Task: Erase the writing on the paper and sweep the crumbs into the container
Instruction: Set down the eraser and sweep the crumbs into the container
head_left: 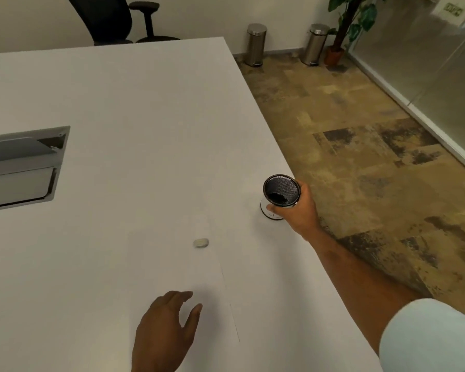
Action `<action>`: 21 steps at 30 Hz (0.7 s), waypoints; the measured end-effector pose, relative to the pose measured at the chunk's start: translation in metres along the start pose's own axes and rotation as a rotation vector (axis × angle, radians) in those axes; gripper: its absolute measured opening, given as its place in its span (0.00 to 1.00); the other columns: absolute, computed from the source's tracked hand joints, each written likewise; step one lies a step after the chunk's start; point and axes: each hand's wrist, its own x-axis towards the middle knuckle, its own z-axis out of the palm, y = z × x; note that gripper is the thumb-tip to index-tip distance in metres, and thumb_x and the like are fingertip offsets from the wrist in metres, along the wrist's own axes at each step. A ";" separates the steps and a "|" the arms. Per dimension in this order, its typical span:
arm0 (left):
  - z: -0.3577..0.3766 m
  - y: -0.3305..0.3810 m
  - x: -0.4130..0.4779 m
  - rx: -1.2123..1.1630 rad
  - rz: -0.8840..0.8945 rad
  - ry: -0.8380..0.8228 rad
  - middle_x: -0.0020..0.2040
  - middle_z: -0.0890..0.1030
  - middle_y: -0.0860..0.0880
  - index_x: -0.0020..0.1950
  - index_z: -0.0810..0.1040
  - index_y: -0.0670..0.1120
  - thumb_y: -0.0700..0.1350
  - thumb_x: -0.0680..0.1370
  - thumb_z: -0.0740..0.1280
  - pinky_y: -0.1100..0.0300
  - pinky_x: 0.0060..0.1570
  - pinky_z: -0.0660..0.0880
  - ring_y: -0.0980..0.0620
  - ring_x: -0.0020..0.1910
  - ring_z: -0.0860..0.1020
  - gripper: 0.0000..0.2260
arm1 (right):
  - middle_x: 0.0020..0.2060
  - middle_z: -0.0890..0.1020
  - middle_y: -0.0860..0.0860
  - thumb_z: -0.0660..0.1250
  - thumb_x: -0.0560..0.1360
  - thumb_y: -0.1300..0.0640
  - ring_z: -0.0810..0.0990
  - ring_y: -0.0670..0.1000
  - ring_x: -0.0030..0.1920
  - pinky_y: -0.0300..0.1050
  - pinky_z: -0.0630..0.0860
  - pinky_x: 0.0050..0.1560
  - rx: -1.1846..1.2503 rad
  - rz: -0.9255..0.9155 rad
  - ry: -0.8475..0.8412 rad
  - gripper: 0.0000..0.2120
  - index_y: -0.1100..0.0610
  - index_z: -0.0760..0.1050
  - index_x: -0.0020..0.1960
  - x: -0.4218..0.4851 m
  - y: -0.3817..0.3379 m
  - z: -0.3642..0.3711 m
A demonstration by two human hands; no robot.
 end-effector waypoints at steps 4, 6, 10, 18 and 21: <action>-0.006 -0.006 0.003 -0.008 -0.004 0.022 0.50 0.84 0.59 0.53 0.85 0.53 0.52 0.73 0.76 0.59 0.43 0.73 0.53 0.50 0.81 0.10 | 0.55 0.78 0.46 0.84 0.55 0.55 0.78 0.47 0.54 0.43 0.77 0.53 0.005 0.004 0.015 0.39 0.49 0.68 0.60 0.003 0.006 0.002; -0.009 -0.009 0.006 -0.006 -0.012 0.032 0.51 0.84 0.58 0.54 0.85 0.53 0.52 0.73 0.76 0.59 0.43 0.72 0.53 0.52 0.81 0.11 | 0.56 0.78 0.47 0.84 0.55 0.54 0.77 0.48 0.57 0.44 0.76 0.57 -0.006 -0.002 -0.021 0.41 0.50 0.67 0.62 0.004 0.010 -0.002; -0.010 -0.022 0.011 0.005 0.010 0.047 0.52 0.84 0.56 0.54 0.85 0.51 0.50 0.72 0.78 0.56 0.45 0.75 0.50 0.53 0.81 0.12 | 0.66 0.71 0.50 0.84 0.55 0.46 0.70 0.48 0.66 0.43 0.68 0.65 -0.031 0.016 -0.008 0.50 0.52 0.61 0.70 -0.009 0.009 -0.011; 0.010 -0.064 0.011 0.045 0.145 -0.053 0.72 0.75 0.49 0.67 0.79 0.51 0.72 0.72 0.59 0.49 0.63 0.73 0.47 0.70 0.74 0.33 | 0.41 0.77 0.49 0.69 0.70 0.55 0.75 0.48 0.42 0.43 0.73 0.43 -0.193 -0.373 -0.079 0.06 0.56 0.77 0.46 -0.091 -0.016 0.044; 0.019 -0.061 0.014 0.030 0.186 -0.081 0.74 0.72 0.49 0.69 0.77 0.51 0.76 0.74 0.53 0.51 0.64 0.71 0.47 0.73 0.70 0.38 | 0.40 0.79 0.48 0.71 0.71 0.55 0.75 0.47 0.42 0.47 0.76 0.44 -0.297 -0.343 -0.339 0.07 0.55 0.79 0.48 -0.100 -0.016 0.097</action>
